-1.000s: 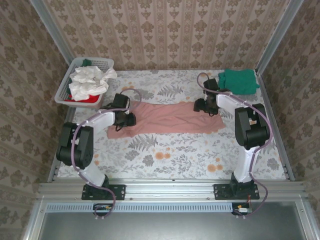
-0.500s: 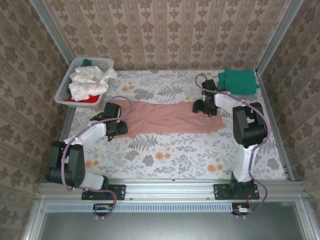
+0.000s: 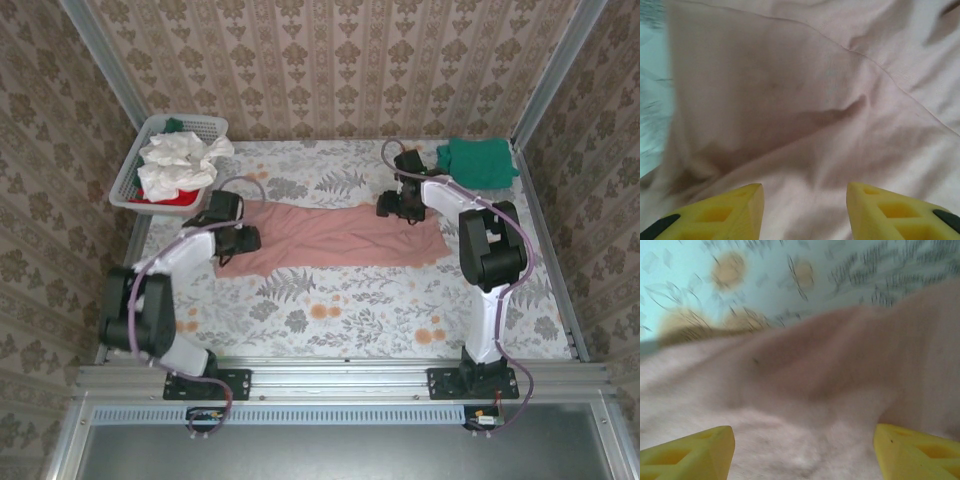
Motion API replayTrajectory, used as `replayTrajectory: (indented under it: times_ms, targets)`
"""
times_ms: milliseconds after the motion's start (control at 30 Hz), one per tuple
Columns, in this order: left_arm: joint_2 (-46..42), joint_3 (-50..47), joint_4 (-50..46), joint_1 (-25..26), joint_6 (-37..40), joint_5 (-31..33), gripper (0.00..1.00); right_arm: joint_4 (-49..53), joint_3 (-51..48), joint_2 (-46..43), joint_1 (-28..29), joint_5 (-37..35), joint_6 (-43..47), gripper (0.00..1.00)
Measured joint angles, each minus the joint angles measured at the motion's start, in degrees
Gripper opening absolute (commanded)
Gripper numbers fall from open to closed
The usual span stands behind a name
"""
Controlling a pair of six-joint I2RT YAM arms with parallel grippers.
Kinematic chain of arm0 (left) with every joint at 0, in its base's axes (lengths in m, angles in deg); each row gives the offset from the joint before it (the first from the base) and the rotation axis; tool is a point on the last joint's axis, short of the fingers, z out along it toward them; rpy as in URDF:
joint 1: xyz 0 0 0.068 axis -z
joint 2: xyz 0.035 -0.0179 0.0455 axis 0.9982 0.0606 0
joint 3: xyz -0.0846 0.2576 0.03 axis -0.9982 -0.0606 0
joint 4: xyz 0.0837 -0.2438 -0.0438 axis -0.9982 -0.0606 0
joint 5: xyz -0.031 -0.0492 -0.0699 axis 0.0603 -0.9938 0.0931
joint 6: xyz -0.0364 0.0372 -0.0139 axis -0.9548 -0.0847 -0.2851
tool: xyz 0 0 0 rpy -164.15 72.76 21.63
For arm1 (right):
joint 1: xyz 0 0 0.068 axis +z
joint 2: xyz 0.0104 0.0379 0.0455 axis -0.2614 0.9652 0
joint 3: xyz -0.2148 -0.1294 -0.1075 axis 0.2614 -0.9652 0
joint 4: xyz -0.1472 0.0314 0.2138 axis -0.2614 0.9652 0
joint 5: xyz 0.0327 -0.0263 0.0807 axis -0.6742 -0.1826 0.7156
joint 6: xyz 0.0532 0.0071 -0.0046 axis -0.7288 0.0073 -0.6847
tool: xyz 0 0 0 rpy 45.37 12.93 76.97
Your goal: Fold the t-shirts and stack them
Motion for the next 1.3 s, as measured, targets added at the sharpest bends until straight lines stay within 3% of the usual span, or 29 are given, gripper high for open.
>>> replayTrajectory:
  times_ms: [133,367,633,733,800,1000,1133,1300]
  targets:
    - [13.77,9.68,0.15,-0.11,0.02,-2.89,0.44,-1.07,-6.43,-2.64,0.04,0.02,-1.86,0.75]
    - [28.20,29.46,-1.73,-0.55,0.61,-4.63,0.43,-3.80,-17.92,-10.88,1.36,1.16,-6.47,0.75]
    - [40.00,49.35,-8.20,-1.03,1.60,-7.48,0.39,-5.88,-32.30,-22.36,12.72,1.05,-13.20,0.75]
    - [39.19,48.74,-9.22,-1.44,1.99,-8.26,0.48,-4.70,-35.32,-26.14,18.10,1.22,-15.19,0.77]
    - [36.39,45.83,-9.55,-2.10,2.38,-8.39,0.49,-1.88,-35.65,-28.92,20.24,1.09,-15.50,0.80]
    - [17.20,31.10,-8.72,-4.83,3.17,-5.66,0.53,2.58,-28.85,-35.32,16.52,-4.13,-11.78,0.81]
    - [7.23,22.64,-4.63,-4.02,2.67,-5.29,0.51,1.03,-21.03,-27.87,11.89,-5.88,-8.63,0.80]
    - [16.00,22.82,-1.14,-0.57,0.59,-6.29,0.47,-1.75,-17.14,-14.14,10.80,-5.18,-6.75,0.78]
